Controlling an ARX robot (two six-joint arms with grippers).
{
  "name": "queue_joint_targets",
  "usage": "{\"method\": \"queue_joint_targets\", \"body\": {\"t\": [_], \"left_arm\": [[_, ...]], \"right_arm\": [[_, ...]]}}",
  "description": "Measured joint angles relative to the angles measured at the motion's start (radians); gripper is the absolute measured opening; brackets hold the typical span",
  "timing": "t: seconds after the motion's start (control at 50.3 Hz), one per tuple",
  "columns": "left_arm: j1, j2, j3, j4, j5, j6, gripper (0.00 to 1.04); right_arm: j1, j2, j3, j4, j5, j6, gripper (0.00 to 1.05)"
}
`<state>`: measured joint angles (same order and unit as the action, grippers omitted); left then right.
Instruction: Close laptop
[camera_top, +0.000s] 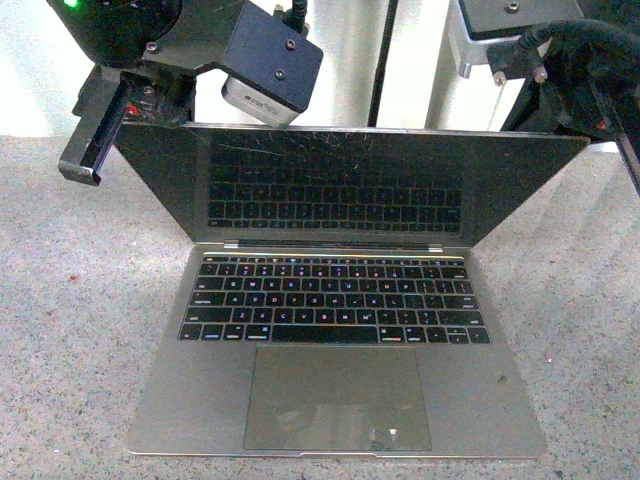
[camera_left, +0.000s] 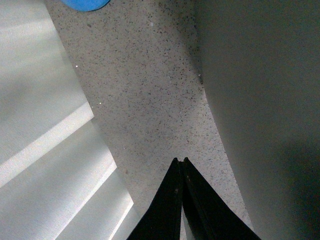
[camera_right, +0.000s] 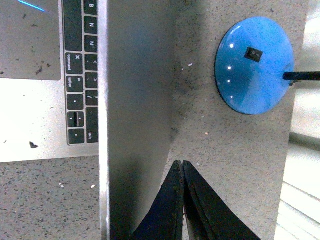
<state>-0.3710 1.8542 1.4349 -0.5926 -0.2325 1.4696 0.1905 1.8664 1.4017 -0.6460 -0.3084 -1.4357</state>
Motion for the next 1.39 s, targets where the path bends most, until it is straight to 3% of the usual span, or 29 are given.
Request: {"method": "queue_joint_targets", "body": {"t": [1.391], "left_arm": [[-0.045, -0.006, -0.256, 0.194, 0.053, -0.083, 0.04]], "right_arm": [[0.027, 0.027, -0.213, 0.21, -0.016, 0.046, 0.03]]}}
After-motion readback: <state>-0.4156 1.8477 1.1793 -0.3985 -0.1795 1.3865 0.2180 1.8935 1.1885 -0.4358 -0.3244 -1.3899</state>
